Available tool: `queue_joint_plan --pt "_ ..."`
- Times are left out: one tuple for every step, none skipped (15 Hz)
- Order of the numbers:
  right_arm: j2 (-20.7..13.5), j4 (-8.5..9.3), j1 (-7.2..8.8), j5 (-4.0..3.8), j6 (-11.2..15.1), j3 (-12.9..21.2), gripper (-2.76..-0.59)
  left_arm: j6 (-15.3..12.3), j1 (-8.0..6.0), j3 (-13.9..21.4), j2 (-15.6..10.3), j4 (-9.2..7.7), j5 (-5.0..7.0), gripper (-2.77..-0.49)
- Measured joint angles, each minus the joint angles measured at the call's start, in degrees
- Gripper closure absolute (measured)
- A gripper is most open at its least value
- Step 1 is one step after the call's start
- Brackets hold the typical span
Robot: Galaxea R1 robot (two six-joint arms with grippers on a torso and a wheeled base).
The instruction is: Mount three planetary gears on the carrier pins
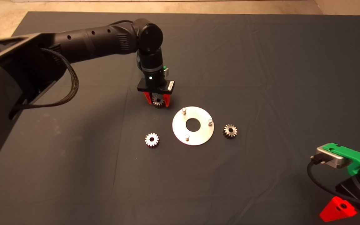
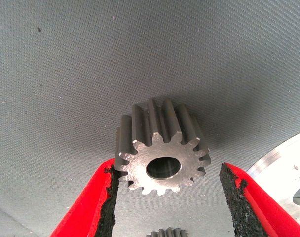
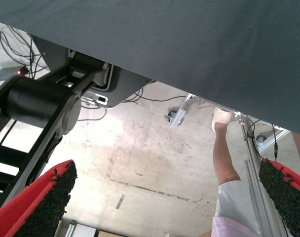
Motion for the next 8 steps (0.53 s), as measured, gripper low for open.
queue_joint_plan --pt "0.0 0.00 0.00 0.00 0.0 0.0 -2.75 -0.1 0.00 -0.1 0.0 0.00 -0.04 -1.38" --pt "0.0 0.00 0.00 0.00 0.0 0.0 -2.75 -0.2 0.00 -0.1 0.0 0.00 -0.04 -1.38" --pt "0.0 0.00 0.00 0.00 0.0 0.0 -2.75 -0.3 0.00 -0.1 0.0 0.00 -0.06 -1.38" --pt "0.0 0.00 0.00 0.00 0.0 0.0 -2.75 -0.7 0.00 -0.2 0.0 0.00 -0.06 -1.38" --pt "0.0 0.00 0.00 0.00 0.0 0.0 -2.75 -0.7 0.00 -0.2 0.0 0.00 -0.09 -1.38" --pt "0.0 0.00 0.00 0.00 0.0 0.0 -2.75 -0.7 0.00 -0.3 0.0 0.00 -0.09 -1.38" --pt "0.0 0.00 0.00 0.00 0.0 0.0 -2.75 -0.7 0.00 -0.3 0.0 0.00 -0.49 -1.38" --pt "0.0 0.00 0.00 0.00 0.0 0.0 -2.75 -0.7 0.00 -0.3 0.0 -0.03 -0.59 -1.35"
